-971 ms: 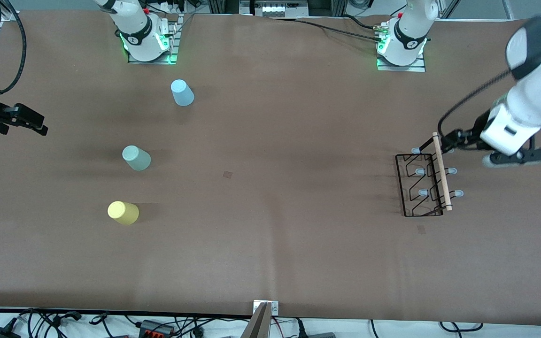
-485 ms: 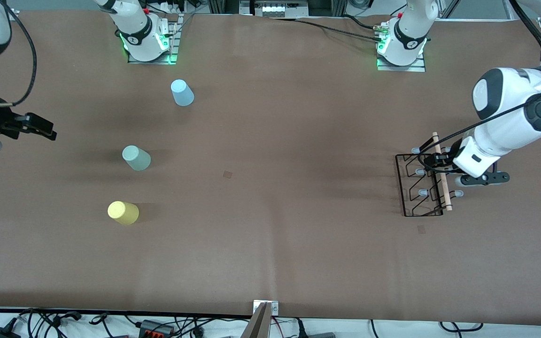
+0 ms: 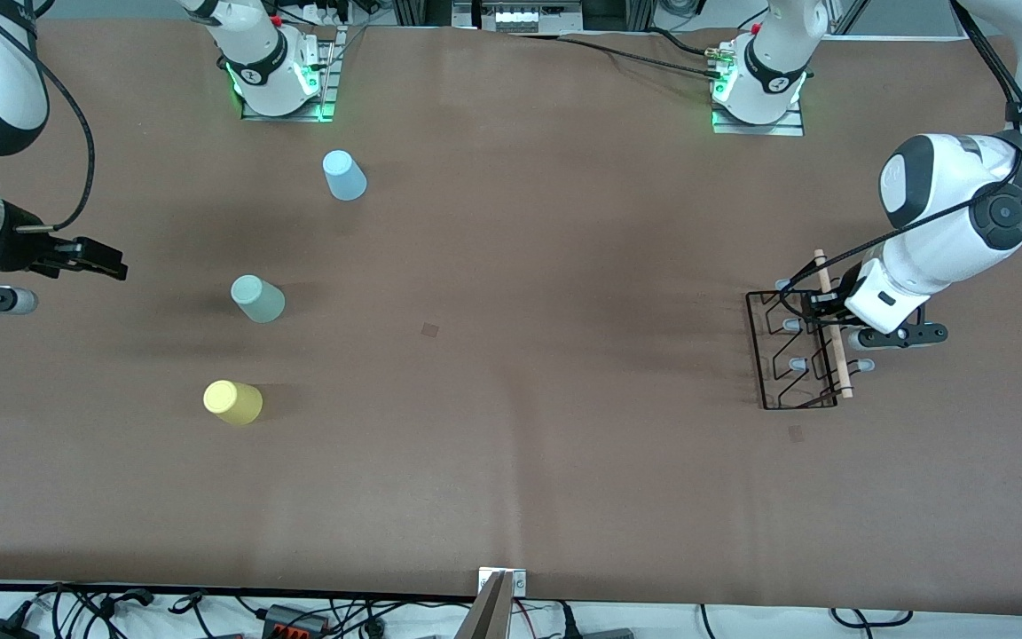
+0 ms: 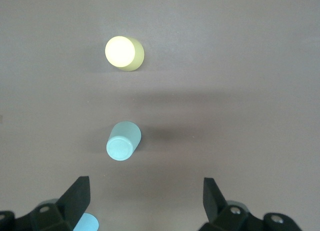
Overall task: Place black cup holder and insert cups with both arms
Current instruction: 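Lower the left gripper onto the wooden handle of the black rack and grasp it, then carry the rack mid-table with the left gripper while the right gripper reaches the teal cup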
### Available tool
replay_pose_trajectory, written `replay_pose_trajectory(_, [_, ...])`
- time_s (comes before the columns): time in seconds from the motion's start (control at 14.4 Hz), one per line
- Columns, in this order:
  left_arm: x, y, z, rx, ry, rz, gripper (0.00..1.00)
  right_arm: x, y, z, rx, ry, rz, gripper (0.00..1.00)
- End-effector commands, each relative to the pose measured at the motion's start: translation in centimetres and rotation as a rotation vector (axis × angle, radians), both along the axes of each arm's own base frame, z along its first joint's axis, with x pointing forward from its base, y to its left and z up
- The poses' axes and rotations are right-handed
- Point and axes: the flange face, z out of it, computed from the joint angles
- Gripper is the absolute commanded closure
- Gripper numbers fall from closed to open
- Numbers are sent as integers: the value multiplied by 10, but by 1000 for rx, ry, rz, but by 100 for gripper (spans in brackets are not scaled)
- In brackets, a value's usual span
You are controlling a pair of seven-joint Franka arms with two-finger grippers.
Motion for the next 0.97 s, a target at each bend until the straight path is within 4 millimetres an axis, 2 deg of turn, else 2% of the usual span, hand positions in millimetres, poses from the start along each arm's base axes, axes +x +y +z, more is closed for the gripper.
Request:
replay_pose_trajectory(0.0, [1,12,-2,29,-21,-29,86,0,2,4,13,-11,10,0])
replay_pose_trajectory(0.14, [1,10,0,30,-13,-18,99,1,2,4,13,-14,10,0])
replay_pose_trajectory(0.28, [1,0,9,33,23,-18,99,1,1,3,12,-14,7,0])
replay_pose_trajectory(0.35, [5,-14,24,33,40,-20,99,3,2,-2,12,-9,8,0])
replay_pose_trajectory(0.42, [9,-39,40,32,59,-32,99,4,3,-7,12,0,9,0])
replay_pose_trajectory(0.62, [10,-134,96,20,71,-41,99,15,14,-35,11,23,26,0])
replay_pose_trajectory(0.76, [-3,-210,124,-4,53,-59,99,19,24,-48,11,37,40,0])
replay_pose_trajectory(0.9, [-20,-282,138,-27,43,-78,99,19,33,-63,10,72,54,0])
